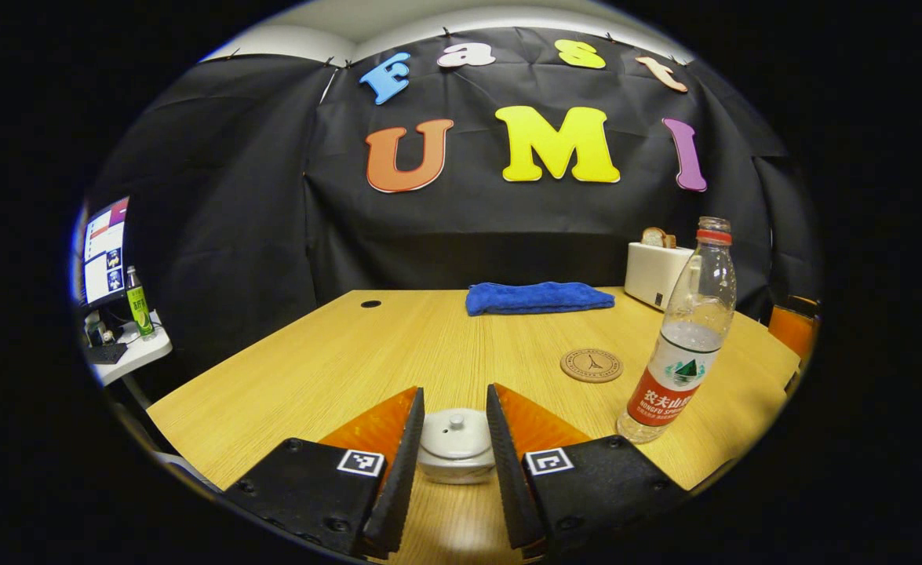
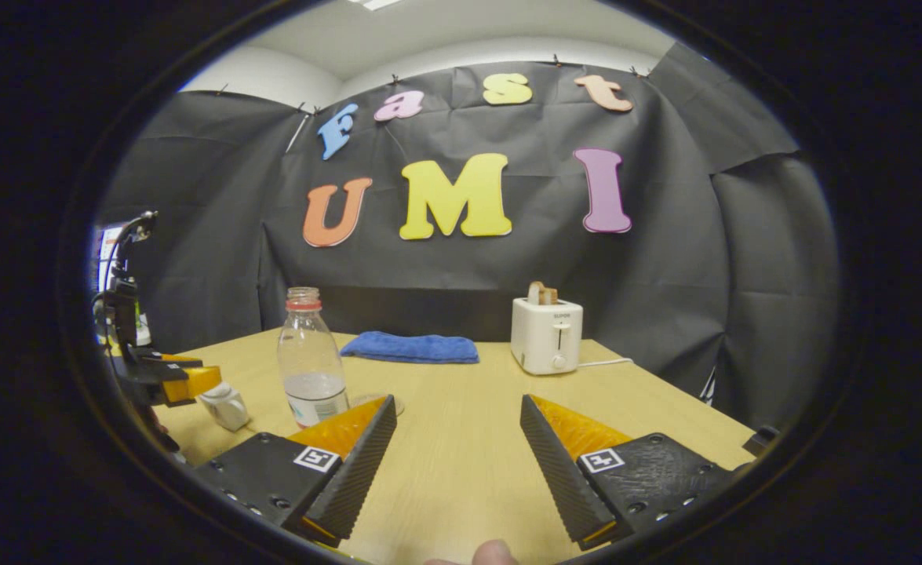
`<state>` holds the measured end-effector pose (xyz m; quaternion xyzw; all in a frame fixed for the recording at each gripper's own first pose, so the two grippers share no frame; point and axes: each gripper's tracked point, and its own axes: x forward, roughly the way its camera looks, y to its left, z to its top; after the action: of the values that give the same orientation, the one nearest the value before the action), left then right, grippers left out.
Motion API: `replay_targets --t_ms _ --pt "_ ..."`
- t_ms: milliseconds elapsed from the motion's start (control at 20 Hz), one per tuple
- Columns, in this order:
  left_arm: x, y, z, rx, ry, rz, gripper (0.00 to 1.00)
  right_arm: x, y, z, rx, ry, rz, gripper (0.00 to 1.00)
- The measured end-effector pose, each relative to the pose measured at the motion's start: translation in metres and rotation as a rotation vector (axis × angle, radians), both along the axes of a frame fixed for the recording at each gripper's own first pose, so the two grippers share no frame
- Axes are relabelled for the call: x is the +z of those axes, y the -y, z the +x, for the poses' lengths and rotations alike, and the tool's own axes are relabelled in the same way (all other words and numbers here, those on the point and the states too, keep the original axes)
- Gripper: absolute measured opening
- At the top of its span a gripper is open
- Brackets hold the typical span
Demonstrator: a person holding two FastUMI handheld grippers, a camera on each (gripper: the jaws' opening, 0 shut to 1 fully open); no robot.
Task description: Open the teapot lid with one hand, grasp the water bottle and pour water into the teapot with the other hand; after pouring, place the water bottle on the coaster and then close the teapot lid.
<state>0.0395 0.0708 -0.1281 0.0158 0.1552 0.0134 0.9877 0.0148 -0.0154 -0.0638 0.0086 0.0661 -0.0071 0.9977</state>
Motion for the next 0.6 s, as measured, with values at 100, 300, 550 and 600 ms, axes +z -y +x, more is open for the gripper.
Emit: replay_targets --t_ms 100,300,550,600 --pt "-0.006 -0.003 0.002 0.003 -0.026 -0.005 0.41 -0.002 -0.002 0.001 0.007 -0.003 -0.006 0.95" --pt "-0.008 -0.001 0.004 -0.014 -0.041 -0.006 0.26 -0.003 -0.004 0.003 0.020 -0.003 -0.014 0.95" --pt "-0.006 0.003 0.006 -0.028 -0.047 0.008 0.06 -0.005 -0.023 -0.001 0.103 -0.005 -0.017 0.97" --pt "-0.005 0.004 0.005 -0.032 -0.045 -0.002 0.04 -0.005 -0.028 -0.002 0.124 -0.006 -0.014 0.97"
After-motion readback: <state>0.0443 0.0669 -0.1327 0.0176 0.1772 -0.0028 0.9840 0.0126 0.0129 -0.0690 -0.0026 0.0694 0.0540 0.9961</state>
